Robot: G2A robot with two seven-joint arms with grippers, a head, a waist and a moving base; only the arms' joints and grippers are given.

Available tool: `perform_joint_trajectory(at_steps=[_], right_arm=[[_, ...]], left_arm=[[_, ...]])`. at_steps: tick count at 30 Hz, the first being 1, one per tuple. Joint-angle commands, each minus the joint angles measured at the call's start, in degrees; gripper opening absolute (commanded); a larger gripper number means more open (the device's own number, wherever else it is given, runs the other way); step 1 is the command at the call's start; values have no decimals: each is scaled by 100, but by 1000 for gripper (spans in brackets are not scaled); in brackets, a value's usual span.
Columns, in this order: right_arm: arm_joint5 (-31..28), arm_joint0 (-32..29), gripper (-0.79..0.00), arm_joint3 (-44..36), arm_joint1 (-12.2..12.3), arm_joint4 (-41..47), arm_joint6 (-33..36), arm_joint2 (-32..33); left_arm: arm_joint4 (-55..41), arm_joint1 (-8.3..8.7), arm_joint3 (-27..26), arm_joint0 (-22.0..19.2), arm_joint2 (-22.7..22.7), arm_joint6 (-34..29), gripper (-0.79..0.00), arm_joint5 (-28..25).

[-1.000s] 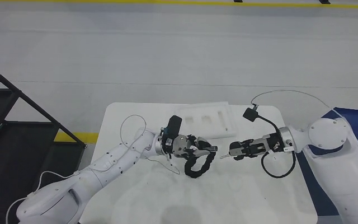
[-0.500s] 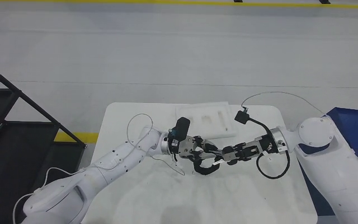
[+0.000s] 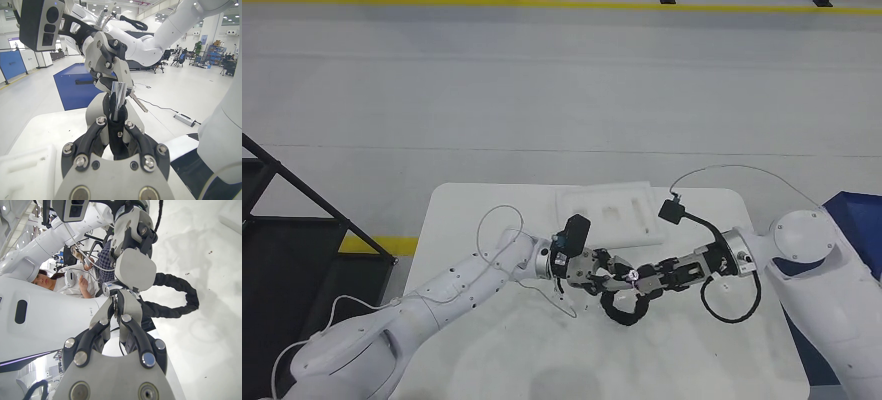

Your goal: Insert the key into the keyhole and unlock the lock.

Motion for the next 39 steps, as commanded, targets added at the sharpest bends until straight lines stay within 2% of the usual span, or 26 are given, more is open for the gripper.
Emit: perform_joint_trajectory(at_steps=[1,7,13,21,27,39], right_arm=[[-9,8,-785,-10,5,25,0,-32],[-25,46,-785,-8,26,87,0,-120],[-17,85,-785,14,79,14,0,25],[112,-33,-785,-583,222,-831,-403,536],[309,-209,-785,-1175,280,-1545,-656,551],[543,-384,-785,-1863,360,-2632,-1052,554]], left_arm=[[-9,-12,20,-21,25,0,-785,0],[-22,-43,94,-77,61,0,-785,0],[179,-14,291,-2,-136,139,-785,140],[949,113,291,52,-384,74,-785,241],[1201,200,17,139,-589,-240,-785,331],[1016,259,-409,307,-954,-1136,-785,302]])
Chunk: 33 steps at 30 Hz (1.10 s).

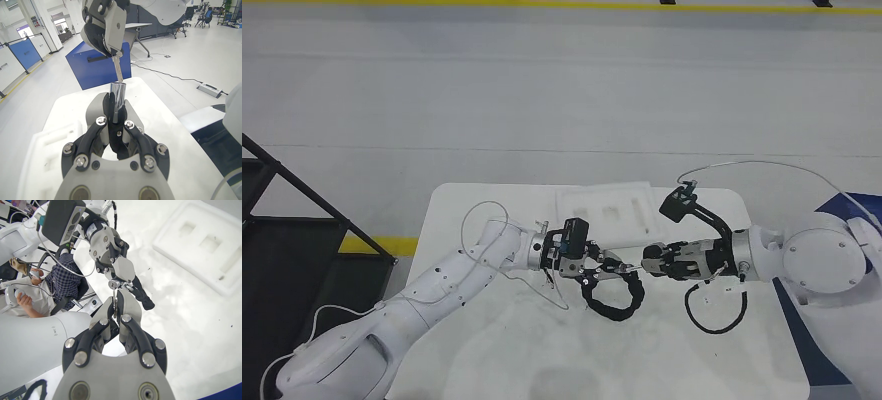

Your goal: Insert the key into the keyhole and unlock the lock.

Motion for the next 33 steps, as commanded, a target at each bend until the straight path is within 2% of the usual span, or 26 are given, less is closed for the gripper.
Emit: perform_joint_trajectory(at_steps=[1,11,19,24,33], right_arm=[[16,-21,-785,-54,8,-71,-44,6],[130,-85,-785,-293,55,-492,-219,130],[130,-85,-785,-293,55,-492,-219,130],[142,-143,-785,-334,62,-602,-322,128],[728,97,-785,-1066,123,-1236,378,60]], left_arm=[[-21,4,-47,22,-46,-139,-785,1],[-208,30,-270,190,-341,-743,-785,166],[-129,28,-275,425,-542,-493,-785,634],[19,13,-381,460,-601,-351,-785,692],[172,-35,-453,464,-676,-339,-785,740]])
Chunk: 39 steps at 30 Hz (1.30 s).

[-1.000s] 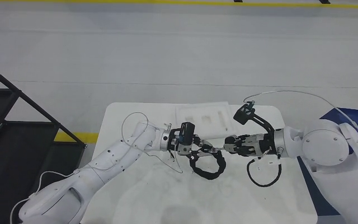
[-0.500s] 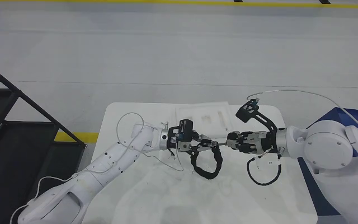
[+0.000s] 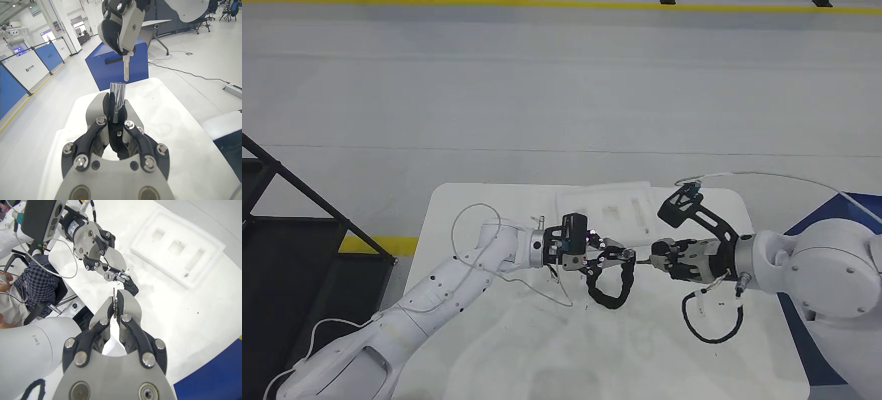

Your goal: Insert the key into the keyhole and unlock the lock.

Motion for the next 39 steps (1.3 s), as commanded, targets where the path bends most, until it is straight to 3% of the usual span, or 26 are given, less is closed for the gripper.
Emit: perform_joint_trajectory(at_steps=[1,13,39], right_arm=[[134,54,-785,-110,8,-118,95,-15],[729,330,-785,-615,12,-1122,242,-439],[813,549,-785,-661,-6,-1189,276,-657]], left_arm=[[48,-8,-10,8,-15,32,-785,43],[63,-95,-186,73,-35,-194,-785,89],[168,-224,-115,122,-185,-202,-785,-17]])
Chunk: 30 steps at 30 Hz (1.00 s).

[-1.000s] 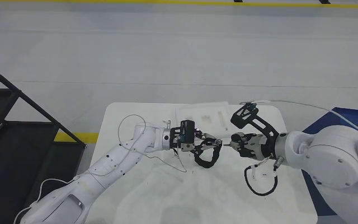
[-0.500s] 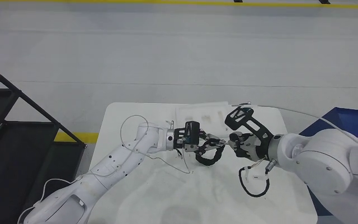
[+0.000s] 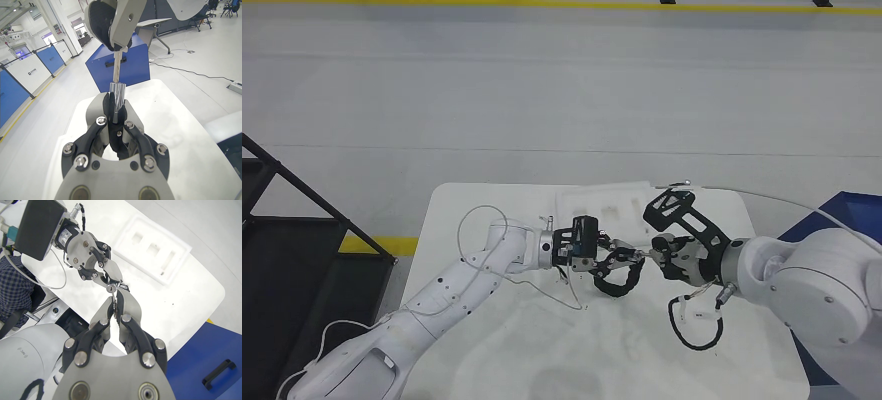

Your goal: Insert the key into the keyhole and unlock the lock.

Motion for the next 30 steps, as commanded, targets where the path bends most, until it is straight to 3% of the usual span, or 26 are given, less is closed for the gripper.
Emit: perform_joint_trajectory(at_steps=[1,30], right_arm=[[-36,-3,-785,7,-1,42,-16,-3],[-93,76,-785,182,-7,227,-36,-145]], left_arm=[[16,1,5,11,-23,11,-785,-20],[477,-46,-45,87,-176,210,-785,-50]])
